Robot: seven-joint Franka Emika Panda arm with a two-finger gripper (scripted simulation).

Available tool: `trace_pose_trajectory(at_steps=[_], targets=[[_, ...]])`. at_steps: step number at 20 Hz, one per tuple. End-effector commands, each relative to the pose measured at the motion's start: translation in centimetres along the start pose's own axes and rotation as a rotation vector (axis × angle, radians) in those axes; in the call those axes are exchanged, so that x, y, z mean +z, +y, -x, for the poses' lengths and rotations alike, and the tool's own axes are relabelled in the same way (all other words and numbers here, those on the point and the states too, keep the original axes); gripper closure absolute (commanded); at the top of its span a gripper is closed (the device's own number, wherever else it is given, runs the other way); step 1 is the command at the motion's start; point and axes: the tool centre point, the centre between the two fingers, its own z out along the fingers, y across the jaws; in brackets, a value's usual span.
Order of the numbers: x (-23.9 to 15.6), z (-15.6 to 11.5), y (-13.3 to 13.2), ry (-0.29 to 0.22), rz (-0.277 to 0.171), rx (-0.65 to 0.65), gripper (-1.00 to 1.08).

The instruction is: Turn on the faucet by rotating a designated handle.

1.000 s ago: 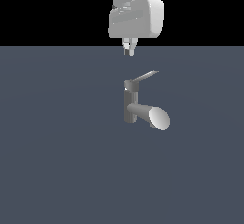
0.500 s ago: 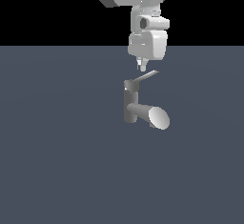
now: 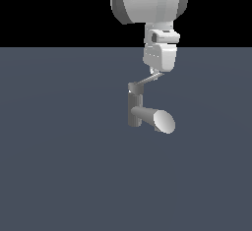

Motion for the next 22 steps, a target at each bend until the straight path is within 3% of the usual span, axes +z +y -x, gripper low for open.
trace_pose_trajectory(at_steps=[1,7,22], targets=[[0.3,-0.4,-0.2,0.000,-0.001,0.016,1.08],[0.3,-0.5,-0.2,0.000,0.000,0.019,1.08],[0.3,-0.8,4.4,0.000,-0.001,0.019,1.08]])
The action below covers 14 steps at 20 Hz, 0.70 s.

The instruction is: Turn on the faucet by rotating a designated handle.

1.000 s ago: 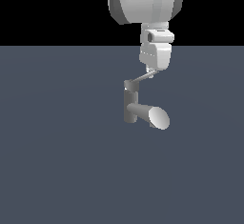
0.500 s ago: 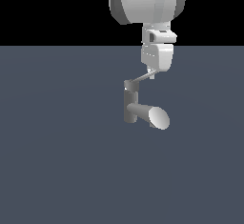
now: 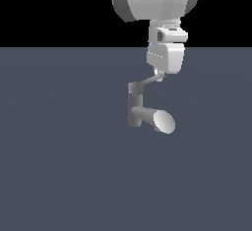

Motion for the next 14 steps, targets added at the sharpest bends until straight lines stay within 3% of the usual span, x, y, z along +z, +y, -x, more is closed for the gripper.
trace_pose_trajectory(at_steps=[1,7,8,9,14], targets=[[0.6,-0.5,1.5,-0.003,0.015,0.009,1.08],[0.5,-0.7,3.5,-0.003,0.015,0.010,1.08],[0.5,-0.7,3.5,-0.003,0.015,0.010,1.08],[-0.8,0.3,1.8,0.003,-0.016,-0.010,1.08],[-0.5,1.1,3.4,0.002,-0.010,-0.006,1.08]])
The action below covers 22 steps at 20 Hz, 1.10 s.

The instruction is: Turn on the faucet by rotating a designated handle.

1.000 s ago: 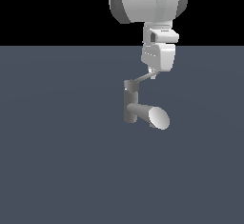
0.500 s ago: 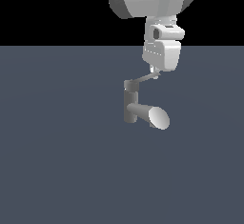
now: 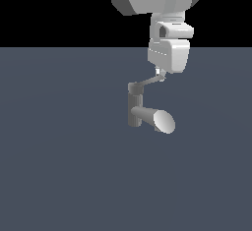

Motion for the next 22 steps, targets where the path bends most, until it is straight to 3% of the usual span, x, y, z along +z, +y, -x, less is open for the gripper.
trace_pose_trajectory(at_steps=[1,17,18,19,22], targets=[[0.5,0.7,1.1,-0.005,0.015,-0.001,1.08],[1.2,3.5,6.4,-0.010,0.038,0.014,1.08],[1.2,3.5,6.4,-0.010,0.038,0.014,1.08],[-0.1,2.6,5.3,0.002,0.005,0.021,1.08],[0.2,4.2,5.6,-0.001,0.012,0.019,1.08]])
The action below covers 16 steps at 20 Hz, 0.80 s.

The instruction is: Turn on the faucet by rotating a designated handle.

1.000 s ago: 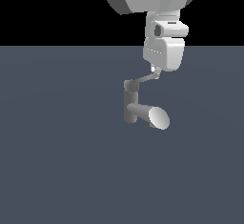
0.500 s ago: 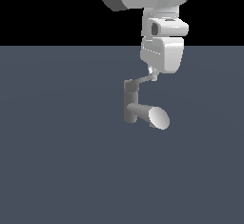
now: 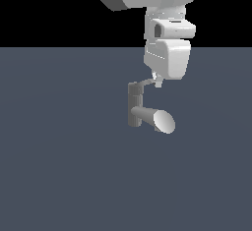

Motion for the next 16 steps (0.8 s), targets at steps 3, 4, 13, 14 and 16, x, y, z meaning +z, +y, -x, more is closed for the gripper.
trace_pose_trajectory(at_steps=[3,4,13,14,16], targets=[[0.5,2.9,0.5,-0.005,0.012,-0.011,1.08],[0.6,3.5,0.6,-0.006,0.015,-0.012,1.08],[-0.1,4.7,0.8,-0.001,-0.002,0.029,1.08],[0.0,5.1,0.6,-0.002,0.000,0.026,1.08],[0.1,6.1,0.1,-0.003,0.004,0.021,1.08]])
